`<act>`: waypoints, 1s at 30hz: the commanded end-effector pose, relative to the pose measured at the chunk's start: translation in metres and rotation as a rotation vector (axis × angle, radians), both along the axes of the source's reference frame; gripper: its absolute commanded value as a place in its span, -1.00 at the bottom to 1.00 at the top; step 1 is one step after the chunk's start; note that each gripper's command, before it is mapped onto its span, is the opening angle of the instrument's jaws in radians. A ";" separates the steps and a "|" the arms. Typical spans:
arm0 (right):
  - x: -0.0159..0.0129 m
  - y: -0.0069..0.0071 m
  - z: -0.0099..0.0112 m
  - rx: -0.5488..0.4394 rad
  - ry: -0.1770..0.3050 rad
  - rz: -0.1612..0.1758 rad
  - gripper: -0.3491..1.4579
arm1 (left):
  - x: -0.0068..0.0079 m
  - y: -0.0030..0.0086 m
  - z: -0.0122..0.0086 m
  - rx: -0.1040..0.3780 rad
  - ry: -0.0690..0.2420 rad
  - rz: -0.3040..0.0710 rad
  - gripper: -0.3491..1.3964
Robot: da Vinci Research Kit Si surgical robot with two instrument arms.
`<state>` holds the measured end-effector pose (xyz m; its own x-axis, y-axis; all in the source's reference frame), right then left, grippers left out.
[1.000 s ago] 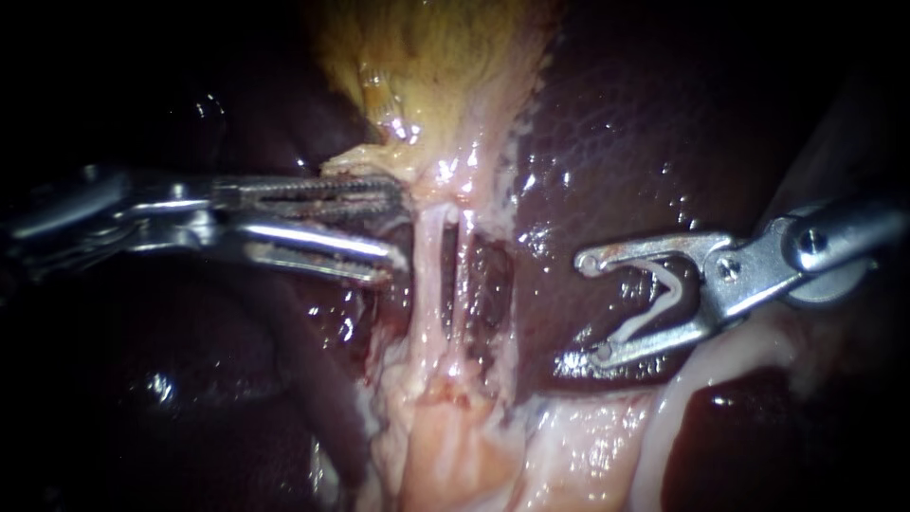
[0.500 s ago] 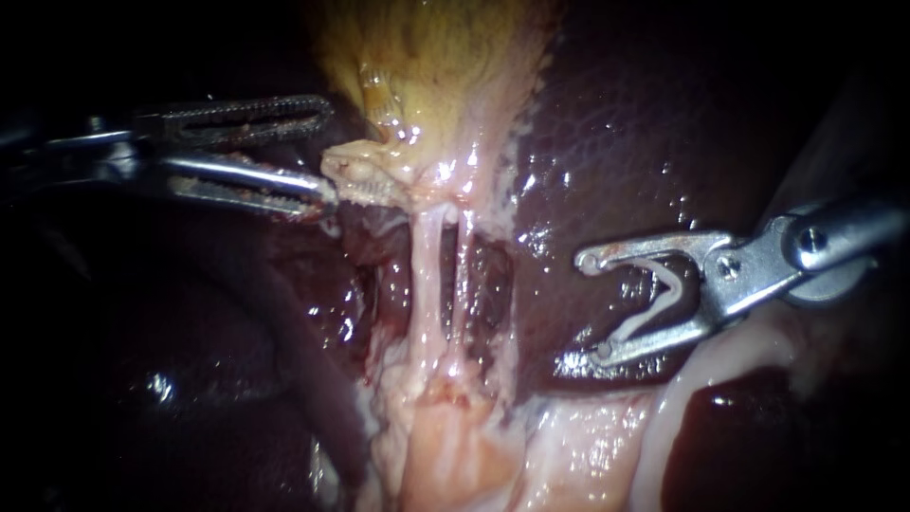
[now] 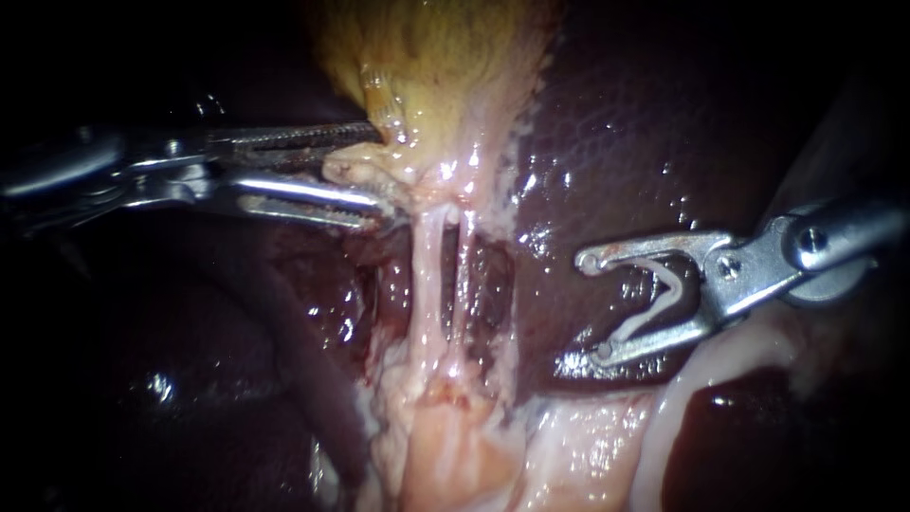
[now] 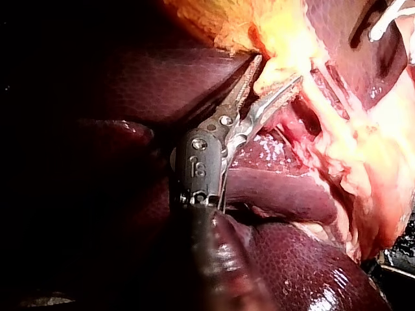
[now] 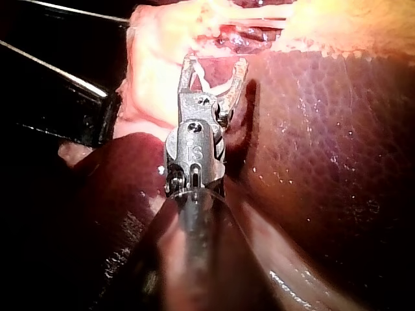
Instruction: Grabbing gallbladder
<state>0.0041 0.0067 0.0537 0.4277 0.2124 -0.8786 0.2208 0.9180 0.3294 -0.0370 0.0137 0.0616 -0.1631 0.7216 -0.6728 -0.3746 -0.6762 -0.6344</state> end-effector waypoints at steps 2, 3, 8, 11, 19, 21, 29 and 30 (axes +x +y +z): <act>0.0000 0.0000 0.0000 0.000 0.000 0.000 -0.10 | 0.0000 0.0001 0.0000 0.002 0.001 -0.001 -0.60; 0.0000 0.0000 0.0000 0.000 0.000 0.000 -0.10 | 0.0000 0.0002 0.0000 0.002 0.001 -0.001 -0.62; 0.0000 0.0000 0.0000 0.000 0.000 -0.001 -0.10 | 0.0001 0.0004 0.0004 0.007 0.014 0.010 -0.79; 0.0000 0.0000 0.0000 0.000 0.000 -0.001 -0.10 | 0.0004 0.0004 0.0005 0.012 0.024 0.020 -1.00; -0.0001 0.0000 0.0000 0.000 0.001 -0.001 -0.10 | 0.0013 -0.0003 -0.0016 0.058 0.032 0.077 -1.00; -0.0001 0.0000 0.0000 0.000 0.001 -0.001 -0.10 | 0.0018 -0.0002 -0.0025 0.063 0.031 0.081 -1.00; -0.0001 0.0000 0.0000 0.000 0.001 -0.001 -0.10 | 0.0053 0.0028 -0.0066 0.081 0.018 0.067 -1.00; -0.0001 0.0000 0.0000 0.000 0.001 -0.001 -0.10 | 0.0057 0.0032 -0.0070 0.081 0.016 0.061 -1.00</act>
<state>0.0040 0.0067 0.0537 0.4274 0.2120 -0.8789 0.2220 0.9178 0.3293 -0.0307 0.0172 0.0539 -0.2134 0.7645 -0.6083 -0.3491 -0.6412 -0.6833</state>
